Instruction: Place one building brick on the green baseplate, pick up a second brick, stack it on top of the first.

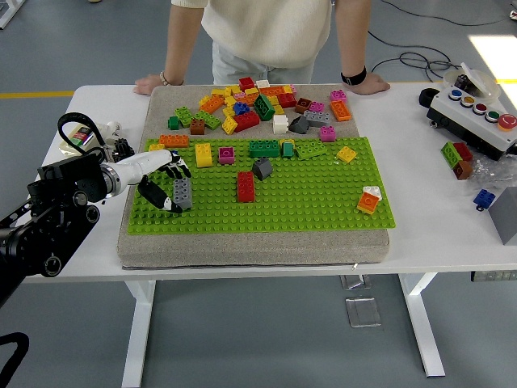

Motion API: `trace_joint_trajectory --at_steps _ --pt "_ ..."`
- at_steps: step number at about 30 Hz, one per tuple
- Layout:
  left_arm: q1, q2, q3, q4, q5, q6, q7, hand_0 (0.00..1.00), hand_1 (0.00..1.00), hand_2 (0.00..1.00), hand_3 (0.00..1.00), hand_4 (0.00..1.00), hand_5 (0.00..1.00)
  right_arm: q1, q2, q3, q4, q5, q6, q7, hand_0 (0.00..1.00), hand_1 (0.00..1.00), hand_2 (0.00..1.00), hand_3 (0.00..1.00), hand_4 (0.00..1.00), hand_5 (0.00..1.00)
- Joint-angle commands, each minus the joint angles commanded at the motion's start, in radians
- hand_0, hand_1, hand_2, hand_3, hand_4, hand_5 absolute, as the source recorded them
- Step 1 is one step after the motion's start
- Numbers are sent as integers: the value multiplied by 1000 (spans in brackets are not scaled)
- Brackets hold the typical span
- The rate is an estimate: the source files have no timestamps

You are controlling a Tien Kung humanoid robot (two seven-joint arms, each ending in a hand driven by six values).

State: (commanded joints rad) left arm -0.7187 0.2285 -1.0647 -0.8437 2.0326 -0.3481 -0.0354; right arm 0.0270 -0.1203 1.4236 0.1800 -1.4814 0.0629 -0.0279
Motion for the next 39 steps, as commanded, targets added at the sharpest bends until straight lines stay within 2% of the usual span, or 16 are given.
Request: trace_joint_trajectory --at_steps 11,12,22,31,35,36,39 --pt "-7 5 14 9 1 2 -3 799 748 692 698 974 105 1 1 -2 0 1 -1 -1 758 685 731 753 998 506" --pt "-7 5 14 8 1 -1 -3 803 752 702 720 998 113 0 1 -3 0 2 -1 -1 758 685 731 753 998 506" --pt "-4 10 8 -5 6 -10 -1 807 754 720 750 998 152 -1 4 -5 0 2 -1 -1 758 685 731 753 998 506" --pt "-2 18 -5 -46 4 -40 -2 824 766 732 763 998 154 -1 3 -5 0 3 -1 -2 758 685 731 753 998 505" --pt "7 22 -23 -94 11 -63 4 824 766 732 763 998 154 0 3 -4 0 3 -1 -1 758 685 731 753 998 505" --pt "12 26 -28 -116 18 -73 7 877 800 763 755 998 216 0 3 -3 0 3 -1 -1 758 685 730 753 998 505" --pt "21 33 -33 -148 24 -88 12 877 800 763 755 998 216 -1 3 -2 0 3 -1 -1 758 685 730 753 998 505"
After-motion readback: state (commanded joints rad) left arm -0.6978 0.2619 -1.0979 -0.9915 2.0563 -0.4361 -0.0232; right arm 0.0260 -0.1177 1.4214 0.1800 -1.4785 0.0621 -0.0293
